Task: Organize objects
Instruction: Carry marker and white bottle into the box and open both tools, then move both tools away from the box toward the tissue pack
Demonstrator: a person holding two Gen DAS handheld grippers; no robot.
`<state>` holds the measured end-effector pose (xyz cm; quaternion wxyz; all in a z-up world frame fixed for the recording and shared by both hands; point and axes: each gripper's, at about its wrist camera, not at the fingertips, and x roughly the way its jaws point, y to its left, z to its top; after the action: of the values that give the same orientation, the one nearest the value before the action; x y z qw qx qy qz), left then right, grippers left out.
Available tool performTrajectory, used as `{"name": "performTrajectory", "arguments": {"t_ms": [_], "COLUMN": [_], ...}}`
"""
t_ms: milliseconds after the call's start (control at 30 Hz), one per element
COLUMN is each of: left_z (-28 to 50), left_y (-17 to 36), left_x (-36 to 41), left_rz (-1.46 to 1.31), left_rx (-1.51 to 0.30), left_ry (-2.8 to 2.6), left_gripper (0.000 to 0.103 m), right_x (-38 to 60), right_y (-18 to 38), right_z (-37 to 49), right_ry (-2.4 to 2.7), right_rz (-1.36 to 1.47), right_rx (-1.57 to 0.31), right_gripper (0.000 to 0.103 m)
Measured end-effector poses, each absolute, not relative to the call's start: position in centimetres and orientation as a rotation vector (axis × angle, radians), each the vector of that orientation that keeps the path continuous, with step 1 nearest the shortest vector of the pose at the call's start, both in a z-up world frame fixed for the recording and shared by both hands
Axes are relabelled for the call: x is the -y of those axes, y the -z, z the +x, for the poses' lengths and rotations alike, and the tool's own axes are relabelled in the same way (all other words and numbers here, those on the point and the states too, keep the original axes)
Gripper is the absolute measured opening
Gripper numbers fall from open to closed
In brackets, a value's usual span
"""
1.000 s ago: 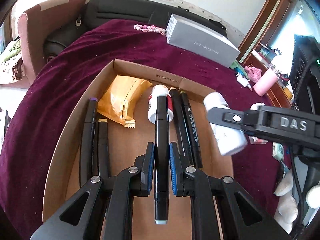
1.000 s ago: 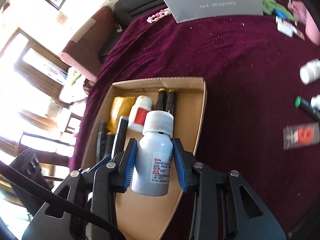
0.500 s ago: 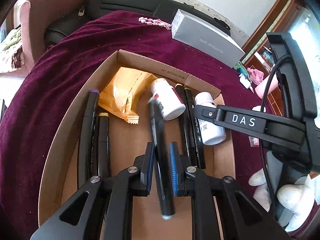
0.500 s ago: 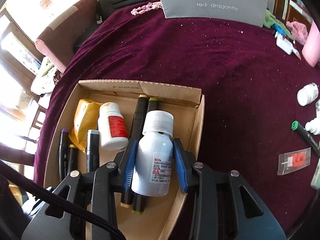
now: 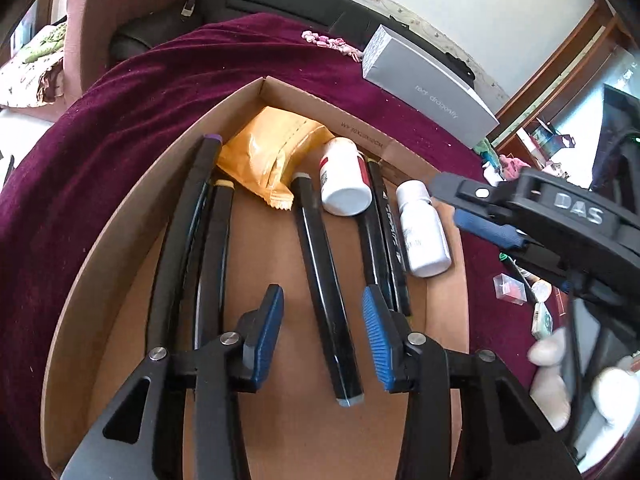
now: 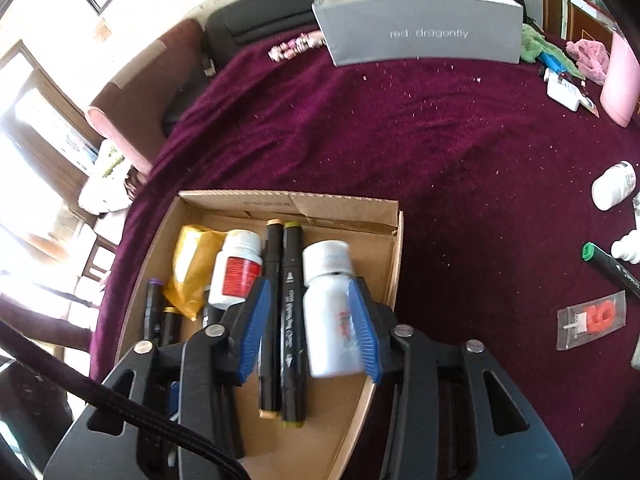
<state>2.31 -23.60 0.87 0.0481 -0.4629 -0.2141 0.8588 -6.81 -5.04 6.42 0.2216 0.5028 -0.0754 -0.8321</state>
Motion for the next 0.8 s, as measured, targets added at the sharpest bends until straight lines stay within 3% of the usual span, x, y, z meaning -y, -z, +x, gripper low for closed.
{"name": "performTrajectory", "arguments": {"t_ms": [500, 667, 767, 800], "left_z": [5.3, 6.8, 8.5, 8.8], "left_y": [-1.0, -2.2, -4.9, -5.7], "left_x": [21.8, 22.7, 22.3, 22.0], "left_rz": [-1.353, -1.254, -1.106, -1.069], "left_rx": [0.677, 0.804, 0.779, 0.769], "left_ry": [-2.737, -2.743, -2.786, -2.787], "left_gripper": [0.038, 0.038, 0.038, 0.046], "right_x": [2.0, 0.6, -0.9, -1.6], "right_y": [-9.7, -11.2, -12.0, -12.2], "right_z": [-0.6, 1.8, 3.1, 3.4], "right_ry": [2.359, 2.434, 2.506, 2.525], "right_rz": [1.195, 1.083, 1.007, 0.991], "right_rx": [0.09, -0.013, -0.096, -0.104], "right_gripper": [0.046, 0.054, 0.059, 0.061]}}
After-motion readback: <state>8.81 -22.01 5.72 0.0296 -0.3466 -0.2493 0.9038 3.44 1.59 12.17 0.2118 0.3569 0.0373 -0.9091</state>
